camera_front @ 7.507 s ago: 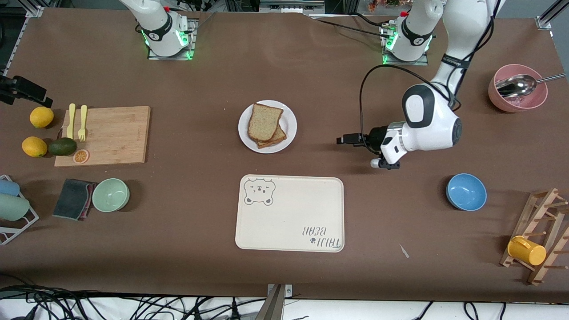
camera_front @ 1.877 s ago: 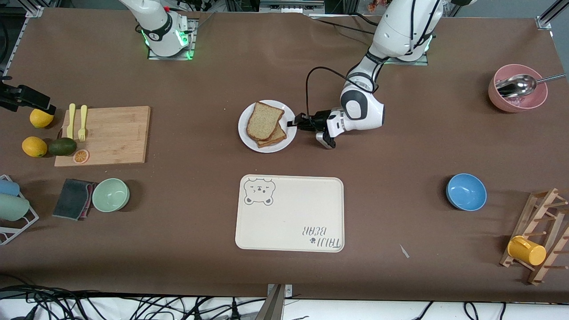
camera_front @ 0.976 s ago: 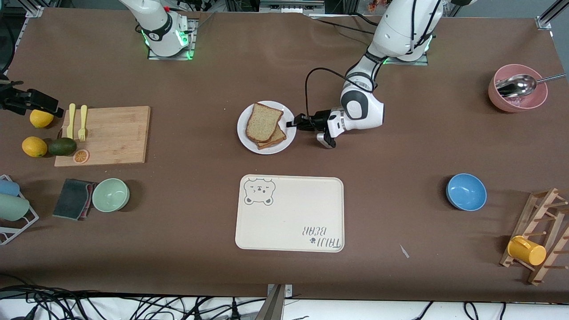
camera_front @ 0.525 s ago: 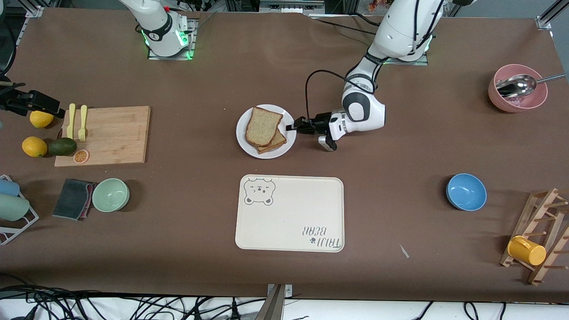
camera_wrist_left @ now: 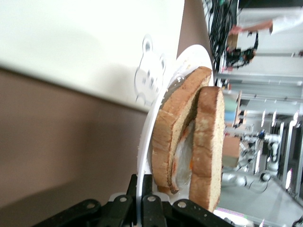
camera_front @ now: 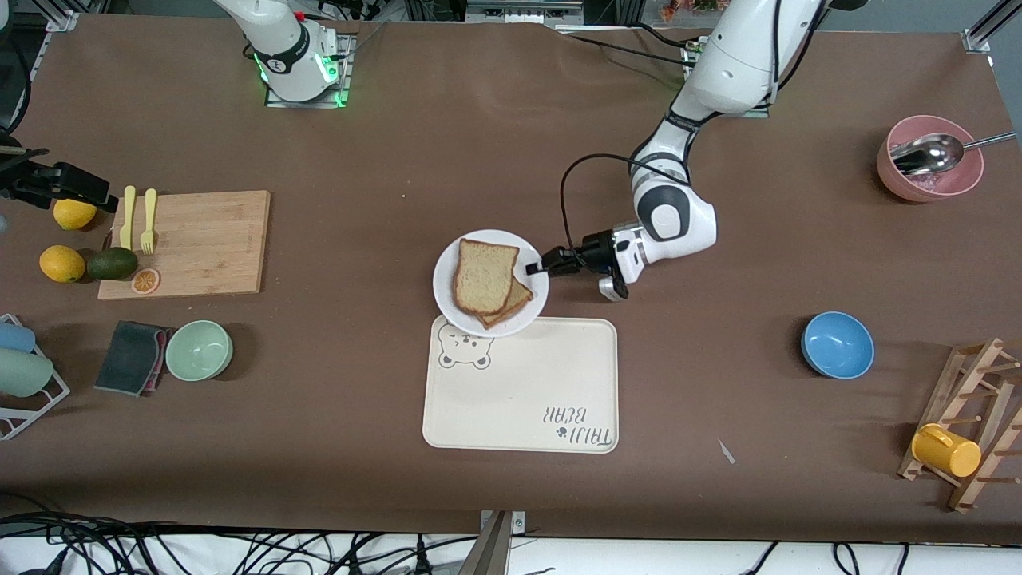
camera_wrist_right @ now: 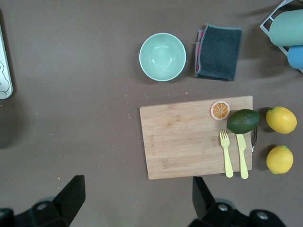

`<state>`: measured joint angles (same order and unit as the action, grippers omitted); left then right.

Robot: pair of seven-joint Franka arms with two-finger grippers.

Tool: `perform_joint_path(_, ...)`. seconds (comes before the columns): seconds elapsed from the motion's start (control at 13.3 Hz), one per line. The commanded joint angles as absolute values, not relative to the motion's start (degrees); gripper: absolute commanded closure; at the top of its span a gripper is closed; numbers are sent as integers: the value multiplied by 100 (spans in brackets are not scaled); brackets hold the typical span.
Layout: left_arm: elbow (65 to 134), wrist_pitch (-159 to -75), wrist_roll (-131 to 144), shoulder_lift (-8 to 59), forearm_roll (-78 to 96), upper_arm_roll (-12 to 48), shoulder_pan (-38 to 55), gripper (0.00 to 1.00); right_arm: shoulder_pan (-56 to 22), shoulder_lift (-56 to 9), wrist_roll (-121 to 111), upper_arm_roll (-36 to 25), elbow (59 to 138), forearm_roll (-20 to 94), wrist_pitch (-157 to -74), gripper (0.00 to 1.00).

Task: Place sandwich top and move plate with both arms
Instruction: 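Slide the plate with the left gripper onto the bear tray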

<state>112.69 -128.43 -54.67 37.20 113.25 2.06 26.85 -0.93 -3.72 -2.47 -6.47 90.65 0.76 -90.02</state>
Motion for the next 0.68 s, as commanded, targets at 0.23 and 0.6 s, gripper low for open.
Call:
perform_joint_path(0.23, 10223, -12744, -4465, 4288, 10627, -210, 2593, 100, -97, -404, -308, -642, 8956, 88, -8982, 0)
perform_joint_path(0.6, 9476, -12744, -4018, 4772, 10399, -614, 2610, 100, -97, -404, -299, -642, 8956, 97, -8982, 0)
